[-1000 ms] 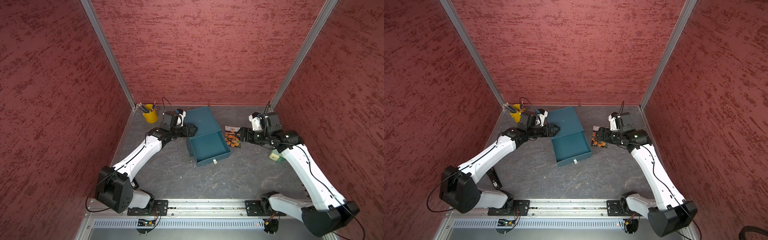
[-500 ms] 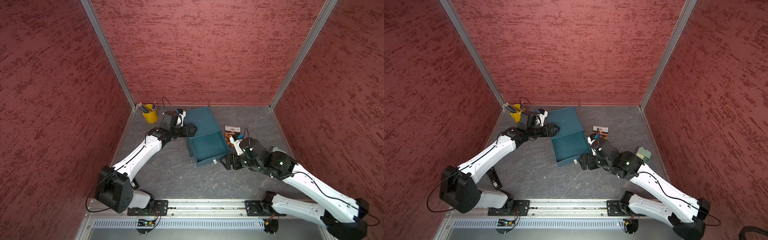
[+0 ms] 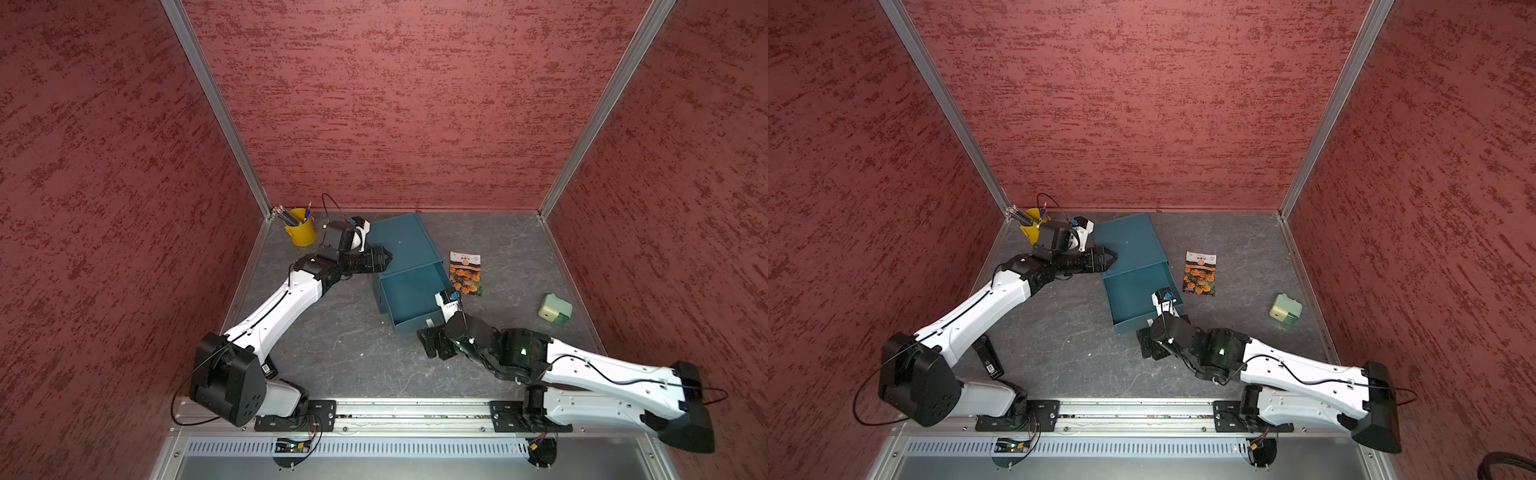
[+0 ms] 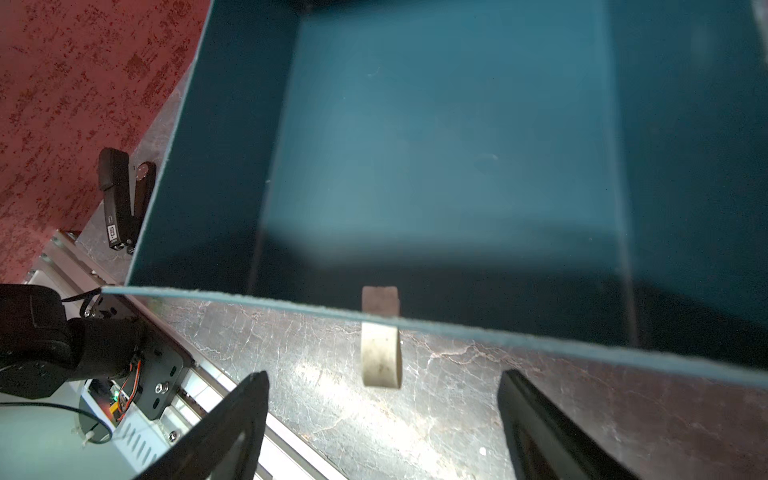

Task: Take the seed bags out of the drawer
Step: Close the drawer in the storage box.

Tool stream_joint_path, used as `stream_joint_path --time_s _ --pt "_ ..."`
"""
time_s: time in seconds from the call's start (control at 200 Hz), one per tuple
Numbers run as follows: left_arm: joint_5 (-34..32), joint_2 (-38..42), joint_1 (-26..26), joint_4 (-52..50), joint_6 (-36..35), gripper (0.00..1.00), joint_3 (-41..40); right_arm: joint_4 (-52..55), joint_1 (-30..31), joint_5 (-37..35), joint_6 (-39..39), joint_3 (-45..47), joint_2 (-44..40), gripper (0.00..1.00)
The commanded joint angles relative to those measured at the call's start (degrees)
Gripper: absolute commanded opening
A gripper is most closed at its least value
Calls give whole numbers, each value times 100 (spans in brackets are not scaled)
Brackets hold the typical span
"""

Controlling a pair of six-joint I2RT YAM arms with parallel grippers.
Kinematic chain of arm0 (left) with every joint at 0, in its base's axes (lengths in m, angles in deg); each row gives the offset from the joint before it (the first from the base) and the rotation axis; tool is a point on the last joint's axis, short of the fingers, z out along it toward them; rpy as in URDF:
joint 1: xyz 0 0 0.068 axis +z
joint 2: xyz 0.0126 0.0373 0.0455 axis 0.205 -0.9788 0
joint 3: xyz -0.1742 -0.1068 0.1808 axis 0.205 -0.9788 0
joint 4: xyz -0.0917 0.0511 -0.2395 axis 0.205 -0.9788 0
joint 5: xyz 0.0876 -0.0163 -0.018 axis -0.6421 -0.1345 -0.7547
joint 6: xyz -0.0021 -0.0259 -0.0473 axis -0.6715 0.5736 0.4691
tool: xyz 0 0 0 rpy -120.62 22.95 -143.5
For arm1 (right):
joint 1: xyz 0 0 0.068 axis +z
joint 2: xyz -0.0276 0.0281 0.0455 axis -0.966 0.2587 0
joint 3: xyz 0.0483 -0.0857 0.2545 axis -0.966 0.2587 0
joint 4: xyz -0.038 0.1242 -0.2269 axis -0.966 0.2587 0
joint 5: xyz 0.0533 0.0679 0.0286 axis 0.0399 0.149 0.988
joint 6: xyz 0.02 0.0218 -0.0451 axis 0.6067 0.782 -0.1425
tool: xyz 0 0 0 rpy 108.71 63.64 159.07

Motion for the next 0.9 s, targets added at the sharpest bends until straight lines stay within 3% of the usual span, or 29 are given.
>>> stream_joint_path --time_s 0.0,0.311,0.892 --pt "-22 -83 0 -403 -235 85 -142 -768 108 -777 -53 -1 142 89" --pt "-17 -46 0 -448 -260 86 -151 -1462 108 -1354 -496 -116 490 87" --pt "58 66 7 -465 -300 86 -273 -2779 -591 -821 -1234 -437 1389 87"
